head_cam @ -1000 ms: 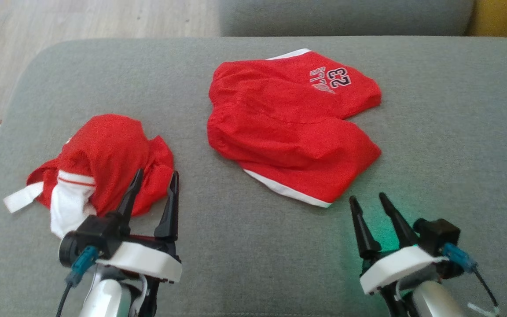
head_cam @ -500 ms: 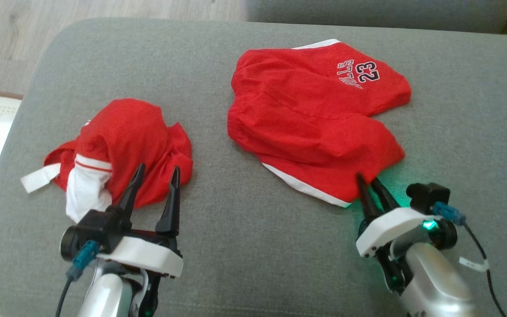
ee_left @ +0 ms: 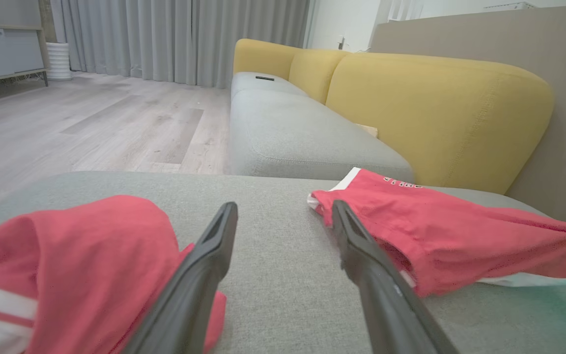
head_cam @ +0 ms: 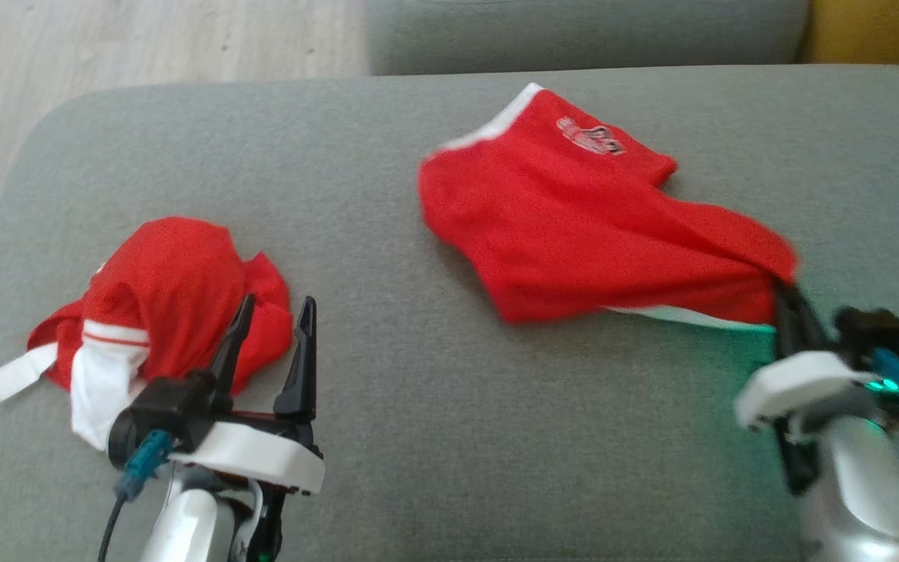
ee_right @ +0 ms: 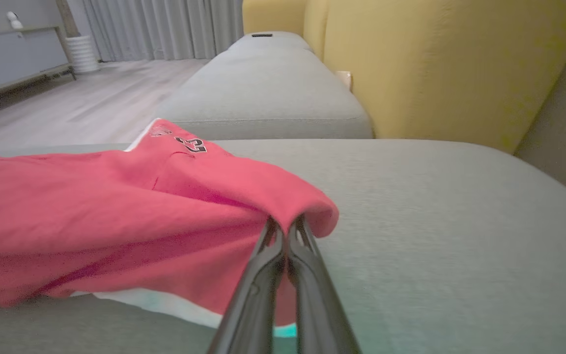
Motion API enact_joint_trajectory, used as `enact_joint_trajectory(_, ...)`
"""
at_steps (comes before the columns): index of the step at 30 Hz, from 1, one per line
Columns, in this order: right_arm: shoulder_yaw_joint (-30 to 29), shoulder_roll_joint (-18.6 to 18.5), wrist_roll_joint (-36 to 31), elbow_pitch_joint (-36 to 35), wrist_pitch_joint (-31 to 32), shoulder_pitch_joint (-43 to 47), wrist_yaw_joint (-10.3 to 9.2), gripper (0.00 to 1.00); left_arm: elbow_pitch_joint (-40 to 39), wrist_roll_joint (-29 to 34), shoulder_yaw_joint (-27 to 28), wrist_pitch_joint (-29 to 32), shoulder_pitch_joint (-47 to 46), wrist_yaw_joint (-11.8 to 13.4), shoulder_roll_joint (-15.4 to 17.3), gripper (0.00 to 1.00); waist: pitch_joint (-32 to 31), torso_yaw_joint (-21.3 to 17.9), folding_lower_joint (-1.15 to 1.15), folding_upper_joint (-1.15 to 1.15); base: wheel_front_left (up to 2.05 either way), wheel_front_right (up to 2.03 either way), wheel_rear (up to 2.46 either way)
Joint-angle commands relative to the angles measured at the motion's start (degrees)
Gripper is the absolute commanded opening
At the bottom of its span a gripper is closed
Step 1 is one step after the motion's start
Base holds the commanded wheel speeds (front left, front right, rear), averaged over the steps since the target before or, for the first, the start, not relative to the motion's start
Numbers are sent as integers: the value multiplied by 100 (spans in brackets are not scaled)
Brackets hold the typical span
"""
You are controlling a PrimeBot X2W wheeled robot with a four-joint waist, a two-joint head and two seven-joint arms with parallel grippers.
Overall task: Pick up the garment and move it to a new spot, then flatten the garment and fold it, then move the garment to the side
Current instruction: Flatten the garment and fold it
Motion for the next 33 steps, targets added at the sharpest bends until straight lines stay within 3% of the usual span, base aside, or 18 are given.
enact_joint_trajectory(1, -135, -25, -269, -346, 78, 108, -5, 0, -208, -49, 168, -31, -125, 41, 1, 100, -51, -102, 0, 0, 0, 0, 0)
enact_joint_trajectory(5, -681, -23, -543, -808, 487, 372, -5, 0, -219, -114, 105, -31, -135, 75, 1, 100, -32, -174, 0, 0, 0, 0, 0)
enact_joint_trajectory(6, -800, -23, -613, -898, 553, 417, -5, 17, -211, -125, 87, -31, -136, 78, 1, 100, -24, -181, 0, 0, 0, 0, 0)
enact_joint_trajectory(7, -897, -23, -679, -987, 586, 450, -5, 95, -201, -133, 74, -31, -140, 80, 1, 100, -15, -183, 0, 0, 0, 0, 0)
enact_joint_trajectory(8, -955, -23, -702, -1062, 597, 470, -5, 100, -194, -140, 65, -31, -146, 83, 1, 100, -6, -182, 0, 0, 0, 0, 0)
enact_joint_trajectory(16, -369, -22, -476, -1608, 294, 647, -5, 100, -149, -168, 77, -31, -183, 71, 1, 100, 9, -154, 0, 0, 0, 0, 0)
enact_joint_trajectory(21, 826, -22, 218, -2220, 32, 1143, -5, 100, -153, -163, 109, -31, -157, 67, 1, 100, -86, -119, 0, 0, 0, 0, 0)
enact_joint_trajectory(24, 1215, -22, 452, -2400, -30, 1439, -5, 100, -170, -155, 99, -31, -149, 54, 1, 100, -115, -86, 0, 0, 0, 0, 0)
enact_joint_trajectory(33, 1692, -22, 660, -2543, -85, 1625, -5, 100, -223, -150, 45, -31, -154, 48, 1, 100, -24, 65, 0, 0, 0, 0, 0)
